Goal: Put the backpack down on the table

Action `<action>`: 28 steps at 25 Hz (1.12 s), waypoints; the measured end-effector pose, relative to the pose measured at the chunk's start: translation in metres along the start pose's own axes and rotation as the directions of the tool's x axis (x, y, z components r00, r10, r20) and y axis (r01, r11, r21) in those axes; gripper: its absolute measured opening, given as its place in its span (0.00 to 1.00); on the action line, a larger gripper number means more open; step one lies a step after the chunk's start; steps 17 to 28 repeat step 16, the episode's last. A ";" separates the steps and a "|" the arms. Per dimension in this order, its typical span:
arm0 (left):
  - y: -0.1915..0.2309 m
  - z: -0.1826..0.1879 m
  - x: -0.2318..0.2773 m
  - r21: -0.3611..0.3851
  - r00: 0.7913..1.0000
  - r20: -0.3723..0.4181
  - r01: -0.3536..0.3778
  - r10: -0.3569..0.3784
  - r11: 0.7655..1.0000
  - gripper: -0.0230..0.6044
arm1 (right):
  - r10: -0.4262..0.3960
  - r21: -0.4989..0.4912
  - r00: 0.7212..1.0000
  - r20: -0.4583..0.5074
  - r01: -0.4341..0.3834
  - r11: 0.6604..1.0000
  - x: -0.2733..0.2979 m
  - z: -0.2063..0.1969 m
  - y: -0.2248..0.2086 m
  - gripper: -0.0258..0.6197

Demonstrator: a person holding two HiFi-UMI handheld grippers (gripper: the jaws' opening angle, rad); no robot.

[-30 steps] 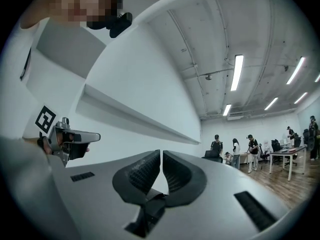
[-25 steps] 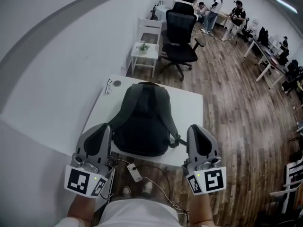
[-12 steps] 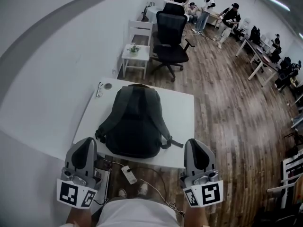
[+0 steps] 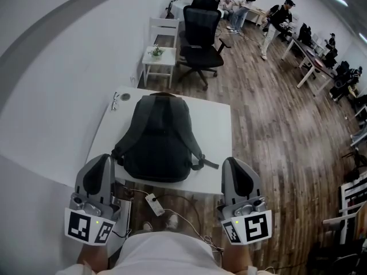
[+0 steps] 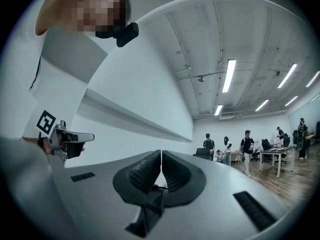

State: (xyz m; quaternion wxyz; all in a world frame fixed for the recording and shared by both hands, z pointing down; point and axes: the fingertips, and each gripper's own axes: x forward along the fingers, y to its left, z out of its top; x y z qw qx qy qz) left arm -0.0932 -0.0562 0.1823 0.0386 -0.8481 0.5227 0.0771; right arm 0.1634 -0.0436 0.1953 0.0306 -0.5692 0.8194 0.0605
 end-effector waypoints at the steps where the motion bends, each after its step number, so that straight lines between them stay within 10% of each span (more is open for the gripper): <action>1: 0.000 -0.001 0.000 -0.001 1.000 -0.002 0.001 -0.001 1.000 0.06 | -0.001 0.000 1.000 0.002 0.001 1.000 -0.001 0.000 0.000 0.11; 28: 0.002 -0.005 -0.008 -0.019 1.000 -0.026 0.006 -0.006 1.000 0.06 | 0.014 0.026 1.000 -0.006 -0.013 1.000 -0.004 -0.004 0.014 0.10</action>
